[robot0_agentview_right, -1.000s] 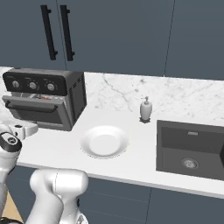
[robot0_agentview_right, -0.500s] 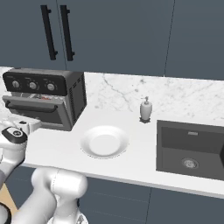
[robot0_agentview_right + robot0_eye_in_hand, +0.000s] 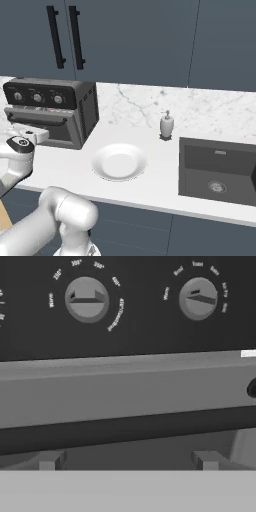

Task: Pick up the kebab skewer and baguette bread, and place them inside the toaster oven. Close the toaster oven door and start by setting the timer.

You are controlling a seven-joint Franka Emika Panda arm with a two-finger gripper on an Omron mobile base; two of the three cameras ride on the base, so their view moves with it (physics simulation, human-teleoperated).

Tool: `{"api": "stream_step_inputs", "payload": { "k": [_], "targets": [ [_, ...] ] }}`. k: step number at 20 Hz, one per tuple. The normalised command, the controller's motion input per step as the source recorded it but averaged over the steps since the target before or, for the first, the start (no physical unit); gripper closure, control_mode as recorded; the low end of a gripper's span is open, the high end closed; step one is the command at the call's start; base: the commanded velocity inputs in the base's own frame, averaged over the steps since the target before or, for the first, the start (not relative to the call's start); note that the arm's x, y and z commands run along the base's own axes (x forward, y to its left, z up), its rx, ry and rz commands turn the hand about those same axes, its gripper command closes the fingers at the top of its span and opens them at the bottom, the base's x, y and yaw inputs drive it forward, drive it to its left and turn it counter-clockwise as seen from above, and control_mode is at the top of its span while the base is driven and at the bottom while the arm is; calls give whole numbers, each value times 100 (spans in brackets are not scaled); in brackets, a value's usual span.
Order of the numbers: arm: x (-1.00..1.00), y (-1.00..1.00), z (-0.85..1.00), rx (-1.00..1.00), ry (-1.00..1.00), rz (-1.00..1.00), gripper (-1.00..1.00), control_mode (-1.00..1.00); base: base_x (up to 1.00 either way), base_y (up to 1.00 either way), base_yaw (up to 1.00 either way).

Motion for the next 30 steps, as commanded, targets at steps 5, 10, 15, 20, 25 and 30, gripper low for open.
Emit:
{"api": "stream_step_inputs", "payload": {
  "k": [5, 10, 15, 20, 25, 30],
  "targets": [
    [35, 0, 0, 0, 0, 0, -100, -100, 0, 0, 0],
    [16, 0, 0, 0, 0, 0, -100, -100, 0, 0, 0],
    [22, 0, 0, 0, 0, 0, -100, -100, 0, 0, 0],
    [18, 0, 0, 0, 0, 0, -100, -100, 0, 0, 0],
    [6, 0, -3, 0, 0, 0, -100, -100, 0, 0, 0],
    [0, 0, -7, 0, 1, 0, -100, -100, 0, 0, 0]
  ]
}}
